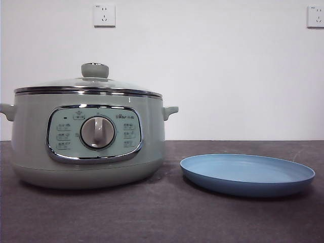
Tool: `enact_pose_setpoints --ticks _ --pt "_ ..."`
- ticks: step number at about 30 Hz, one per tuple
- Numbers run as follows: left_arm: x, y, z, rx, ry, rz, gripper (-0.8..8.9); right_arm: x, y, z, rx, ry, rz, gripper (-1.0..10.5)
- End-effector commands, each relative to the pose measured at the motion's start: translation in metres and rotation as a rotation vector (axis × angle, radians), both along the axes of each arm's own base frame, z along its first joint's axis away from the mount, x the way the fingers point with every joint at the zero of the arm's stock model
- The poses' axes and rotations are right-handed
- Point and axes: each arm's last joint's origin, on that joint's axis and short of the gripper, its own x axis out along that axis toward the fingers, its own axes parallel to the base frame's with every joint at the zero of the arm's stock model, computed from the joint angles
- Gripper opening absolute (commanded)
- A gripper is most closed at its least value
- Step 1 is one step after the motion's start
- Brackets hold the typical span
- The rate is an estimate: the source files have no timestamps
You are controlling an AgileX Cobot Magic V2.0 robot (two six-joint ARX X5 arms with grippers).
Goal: Take the potato out from the steamer,put the potato on the plate,close the lid
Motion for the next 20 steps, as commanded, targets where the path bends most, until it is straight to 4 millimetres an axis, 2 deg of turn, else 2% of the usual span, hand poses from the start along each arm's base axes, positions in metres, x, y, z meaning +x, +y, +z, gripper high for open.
enact_pose_setpoints --ticks 1,5,11,15,20 --pt "0.001 0.0 -0.003 -0.007 -0.003 0.0 -0.04 0.001 0.0 -0.003 0.033 -0.001 0.001 0.0" --pt "0.001 0.0 0.0 -0.02 -0.029 0.001 -0.04 0.001 0.0 -0.003 0.19 0.027 -0.021 0.0" --pt "0.001 -0.002 0.017 -0.212 -0.149 -0.064 -0.06 0.0 0.0 0.005 0.393 0.041 -0.041 -0.1" --pt "-0.005 -0.002 0.04 -0.268 -0.168 -0.061 -0.06 -0.004 0.0 0.032 0.421 -0.03 -0.032 -0.1" --pt "-0.013 -0.003 0.084 -0.239 -0.188 -0.066 -0.06 -0.009 0.001 0.081 0.375 -0.13 -0.012 -0.1"
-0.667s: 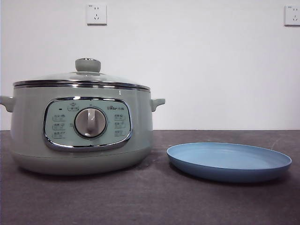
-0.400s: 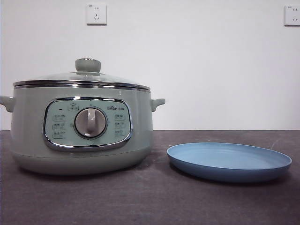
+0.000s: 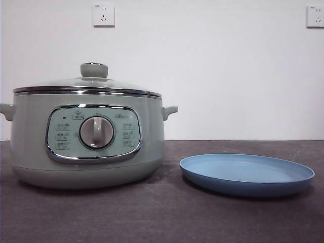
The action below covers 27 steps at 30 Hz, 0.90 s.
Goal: Take the potato out from the steamer,put the potato on the plate,close the lid
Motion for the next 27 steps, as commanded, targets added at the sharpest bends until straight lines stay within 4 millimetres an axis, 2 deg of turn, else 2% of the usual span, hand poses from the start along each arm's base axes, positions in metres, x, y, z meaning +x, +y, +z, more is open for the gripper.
enact_pose_setpoints --ticks 1,7,11,14,19,22,24,25,27 --pt "-0.002 0.0 0.029 0.03 -0.035 0.001 -0.06 0.0 0.0 0.03 -0.046 -0.048 -0.002 -0.1" --pt "0.008 -0.001 0.094 0.148 -0.061 -0.045 -0.06 0.012 0.0 0.1 -0.189 -0.105 -0.001 -0.1" --pt "0.025 -0.003 0.133 0.157 -0.025 -0.124 -0.06 0.028 0.002 0.145 -0.268 -0.137 0.088 -0.1" --pt "0.041 -0.004 0.158 0.168 -0.001 -0.202 -0.06 0.044 0.003 0.171 -0.311 -0.136 0.164 -0.1" --pt "0.072 -0.007 0.185 0.156 0.063 -0.327 -0.06 0.078 0.006 0.195 -0.32 -0.074 0.296 -0.1" --pt "0.093 -0.01 0.189 0.143 0.108 -0.399 -0.04 0.102 0.011 0.2 -0.312 -0.034 0.382 0.1" --pt "0.108 -0.013 0.188 0.134 0.137 -0.443 0.08 0.117 0.015 0.2 -0.302 -0.003 0.426 1.0" --pt "0.115 -0.015 0.186 0.13 0.156 -0.459 0.57 0.124 0.017 0.2 -0.298 0.014 0.442 2.1" --pt "0.128 -0.021 0.18 0.124 0.195 -0.476 2.81 0.136 0.023 0.197 -0.291 0.048 0.47 4.3"
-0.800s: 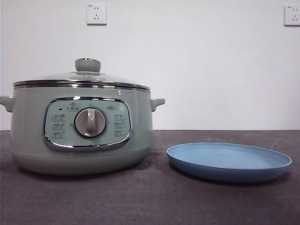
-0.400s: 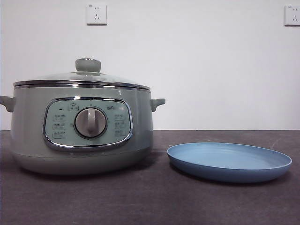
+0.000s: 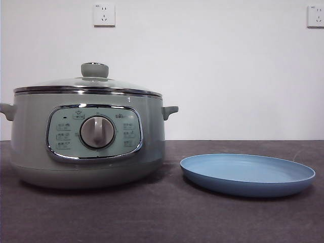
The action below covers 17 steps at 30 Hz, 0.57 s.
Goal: Take the potato out from the steamer,put the potato on the plate,close the lid
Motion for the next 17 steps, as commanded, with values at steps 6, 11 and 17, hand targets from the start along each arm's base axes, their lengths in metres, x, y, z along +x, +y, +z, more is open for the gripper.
enact_pose_setpoints --ticks 6,11,17 --pt "0.037 -0.028 -0.028 0.031 0.137 -0.082 4.67 0.023 0.019 -0.006 -0.012 0.063 0.077 5.4" --pt "0.047 -0.049 -0.04 0.12 0.149 -0.061 4.66 0.023 0.023 -0.006 -0.012 0.063 0.095 5.4" --pt "0.049 -0.07 -0.047 0.229 0.133 -0.018 4.65 0.021 0.023 -0.007 -0.013 0.081 0.1 5.3"
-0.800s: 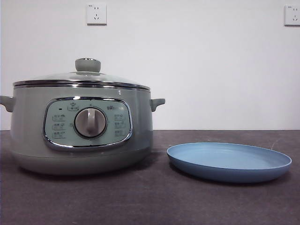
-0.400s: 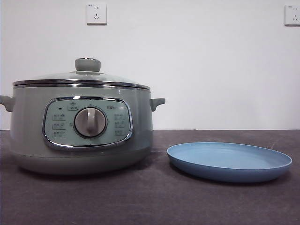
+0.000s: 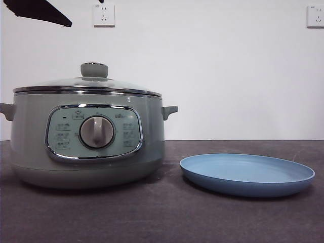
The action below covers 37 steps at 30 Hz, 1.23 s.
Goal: Take the potato out from the steamer,put the potato on the plate,close the lid
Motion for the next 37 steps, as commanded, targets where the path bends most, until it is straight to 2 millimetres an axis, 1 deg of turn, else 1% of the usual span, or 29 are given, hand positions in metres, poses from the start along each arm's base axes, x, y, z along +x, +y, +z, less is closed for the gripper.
enact_pose_setpoints --ticks 1,11,14,24,25,26,28,29,30,34,37 --pt "0.002 -0.009 -0.003 0.07 -0.027 0.003 4.65 -0.001 0.0 0.001 -0.006 -0.005 0.004 5.3" --pt "0.014 -0.034 -0.028 0.242 0.021 0.043 4.64 -0.003 0.0 -0.003 -0.016 0.035 0.007 5.3" --pt "0.018 -0.036 -0.037 0.282 0.047 0.048 4.64 -0.003 0.0 -0.004 -0.021 0.049 0.009 5.3" --pt "0.034 -0.043 -0.067 0.341 0.17 0.032 4.63 -0.004 0.002 -0.006 -0.024 0.073 0.014 5.3" --pt "0.034 -0.043 -0.068 0.344 0.176 0.03 4.39 -0.004 0.002 -0.007 -0.025 0.076 0.017 5.3" --pt "0.034 -0.043 -0.068 0.346 0.18 0.03 3.66 -0.004 0.002 -0.007 -0.025 0.08 0.018 5.3" --pt "0.034 -0.043 -0.069 0.355 0.176 0.024 1.64 -0.005 0.003 -0.007 -0.026 0.084 0.019 5.3" --pt "0.034 -0.043 -0.068 0.366 0.168 0.016 0.35 -0.005 0.003 -0.008 -0.026 0.087 0.019 5.3" --pt "0.034 -0.043 -0.068 0.368 0.164 0.015 -0.17 -0.005 0.003 -0.008 -0.027 0.09 0.019 5.3" --pt "0.034 -0.043 -0.063 0.371 0.158 0.021 -0.08 -0.005 0.003 -0.009 -0.027 0.107 0.02 5.3" --pt "0.036 -0.044 -0.049 0.363 0.136 0.026 -0.08 -0.005 0.003 -0.01 -0.028 0.113 0.019 5.3"
